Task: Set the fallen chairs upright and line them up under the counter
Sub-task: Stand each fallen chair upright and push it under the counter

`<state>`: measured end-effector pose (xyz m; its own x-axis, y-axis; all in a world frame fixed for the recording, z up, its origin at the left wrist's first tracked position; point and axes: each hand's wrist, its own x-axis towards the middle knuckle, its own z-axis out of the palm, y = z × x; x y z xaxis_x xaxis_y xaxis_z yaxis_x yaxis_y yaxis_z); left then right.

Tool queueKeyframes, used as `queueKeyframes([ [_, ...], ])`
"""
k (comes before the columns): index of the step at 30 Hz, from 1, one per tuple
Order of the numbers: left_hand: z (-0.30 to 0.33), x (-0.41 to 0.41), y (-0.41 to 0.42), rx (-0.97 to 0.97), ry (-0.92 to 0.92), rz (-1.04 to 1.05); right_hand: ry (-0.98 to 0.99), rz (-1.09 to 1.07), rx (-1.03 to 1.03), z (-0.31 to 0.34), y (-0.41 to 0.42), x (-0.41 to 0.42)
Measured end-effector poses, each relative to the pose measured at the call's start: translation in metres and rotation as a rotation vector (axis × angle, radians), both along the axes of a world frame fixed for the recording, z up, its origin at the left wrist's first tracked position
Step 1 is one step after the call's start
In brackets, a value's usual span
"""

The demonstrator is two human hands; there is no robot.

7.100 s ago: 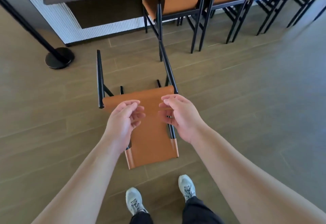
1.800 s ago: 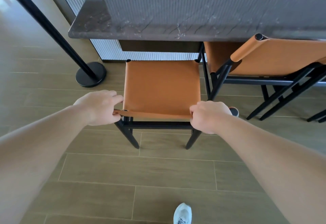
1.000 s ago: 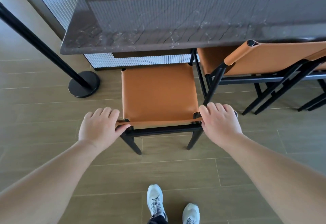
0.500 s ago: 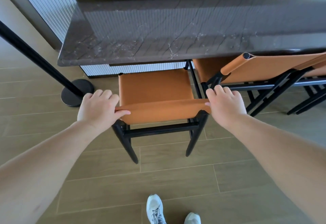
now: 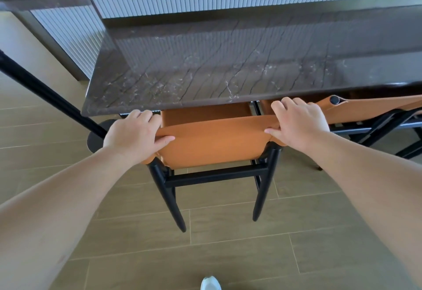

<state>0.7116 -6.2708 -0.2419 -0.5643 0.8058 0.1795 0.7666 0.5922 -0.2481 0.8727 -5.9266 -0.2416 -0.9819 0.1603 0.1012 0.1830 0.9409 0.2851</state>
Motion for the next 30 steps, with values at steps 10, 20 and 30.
queueKeyframes([
  [10, 0.014, -0.039, 0.022, -0.071, -0.005, 0.087, 0.008, 0.095, 0.024, 0.005, 0.031, -0.042],
  [20, 0.030, -0.054, 0.024, -0.302, 0.024, -0.063, 0.001, 0.141, 0.004, 0.008, 0.036, -0.050],
  [30, 0.034, -0.119, 0.021, -0.327, 0.045, -0.172, 0.029, 0.053, -0.048, -0.001, 0.003, -0.049],
])
